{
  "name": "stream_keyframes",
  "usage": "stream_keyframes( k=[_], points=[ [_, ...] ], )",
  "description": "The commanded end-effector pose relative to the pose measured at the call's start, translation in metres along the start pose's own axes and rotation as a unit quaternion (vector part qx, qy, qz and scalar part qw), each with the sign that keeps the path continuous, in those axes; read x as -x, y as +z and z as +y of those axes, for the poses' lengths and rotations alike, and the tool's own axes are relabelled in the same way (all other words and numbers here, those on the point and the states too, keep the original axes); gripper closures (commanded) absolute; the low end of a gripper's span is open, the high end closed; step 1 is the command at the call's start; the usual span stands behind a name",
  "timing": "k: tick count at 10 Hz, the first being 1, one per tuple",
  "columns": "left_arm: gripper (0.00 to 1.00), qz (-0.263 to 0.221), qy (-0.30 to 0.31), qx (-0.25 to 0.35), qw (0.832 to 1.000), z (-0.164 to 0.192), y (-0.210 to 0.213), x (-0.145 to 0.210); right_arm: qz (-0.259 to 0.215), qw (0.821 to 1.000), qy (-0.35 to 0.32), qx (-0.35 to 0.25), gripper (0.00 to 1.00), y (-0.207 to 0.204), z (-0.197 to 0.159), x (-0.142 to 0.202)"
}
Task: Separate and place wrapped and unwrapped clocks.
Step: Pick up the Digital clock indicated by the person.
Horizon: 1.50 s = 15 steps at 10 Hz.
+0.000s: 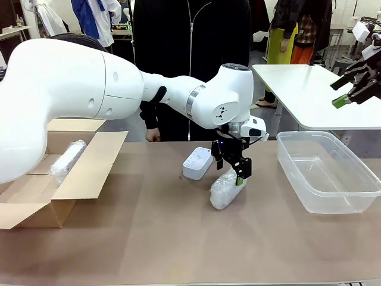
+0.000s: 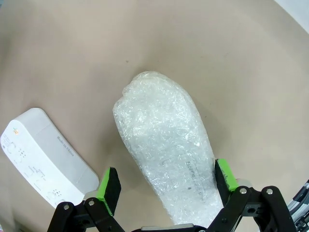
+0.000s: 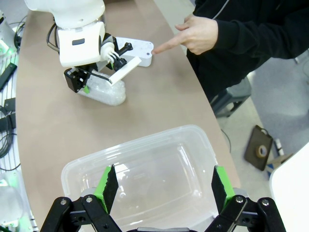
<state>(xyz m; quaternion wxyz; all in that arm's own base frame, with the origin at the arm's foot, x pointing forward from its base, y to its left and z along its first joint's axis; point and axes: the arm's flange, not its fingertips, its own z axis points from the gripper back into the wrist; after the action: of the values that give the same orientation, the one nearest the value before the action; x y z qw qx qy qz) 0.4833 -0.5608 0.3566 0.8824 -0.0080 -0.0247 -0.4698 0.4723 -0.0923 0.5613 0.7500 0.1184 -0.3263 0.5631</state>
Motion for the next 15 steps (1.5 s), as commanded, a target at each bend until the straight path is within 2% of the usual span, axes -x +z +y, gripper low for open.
stream_keyframes(
  k=[1, 5, 7, 8, 10, 11, 13, 14, 15],
  points=[
    [0.00, 0.016, 0.015, -0.003, 1.000, 0.003, -0.007, -0.010, -0.008, 1.000, 0.000, -0.002, 0.00, -0.001, 0.000, 0.001],
    [0.00, 0.022, 0.024, -0.002, 0.999, 0.010, -0.015, -0.013, -0.008, 1.000, 0.000, -0.002, 0.00, -0.001, 0.000, 0.001],
    [0.00, 0.008, 0.020, 0.002, 1.000, 0.012, -0.016, -0.013, -0.008, 1.000, 0.000, -0.002, 0.00, -0.001, 0.000, 0.001],
    [0.00, -0.017, -0.007, 0.026, 0.999, 0.013, -0.015, -0.011, -0.008, 1.000, 0.000, -0.002, 0.00, -0.001, 0.000, 0.001],
    [0.00, -0.082, -0.115, 0.042, 0.989, 0.021, -0.011, 0.003, -0.008, 1.000, 0.000, -0.002, 0.00, -0.001, 0.000, 0.001],
    [0.00, -0.086, -0.124, 0.025, 0.988, 0.025, -0.013, 0.007, -0.008, 1.000, 0.000, -0.002, 0.00, -0.001, 0.000, 0.001],
    [0.20, -0.059, -0.123, -0.011, 0.991, 0.029, -0.018, 0.010, -0.008, 1.000, 0.000, -0.002, 0.00, -0.001, 0.000, 0.001],
    [0.32, -0.048, -0.137, 0.003, 0.989, 0.029, -0.019, 0.011, -0.008, 1.000, 0.000, -0.002, 0.00, -0.001, 0.000, 0.001],
    [0.40, -0.041, -0.138, 0.004, 0.990, 0.028, -0.021, 0.011, -0.008, 1.000, 0.000, -0.002, 0.00, -0.001, 0.000, 0.001]
  ],
)
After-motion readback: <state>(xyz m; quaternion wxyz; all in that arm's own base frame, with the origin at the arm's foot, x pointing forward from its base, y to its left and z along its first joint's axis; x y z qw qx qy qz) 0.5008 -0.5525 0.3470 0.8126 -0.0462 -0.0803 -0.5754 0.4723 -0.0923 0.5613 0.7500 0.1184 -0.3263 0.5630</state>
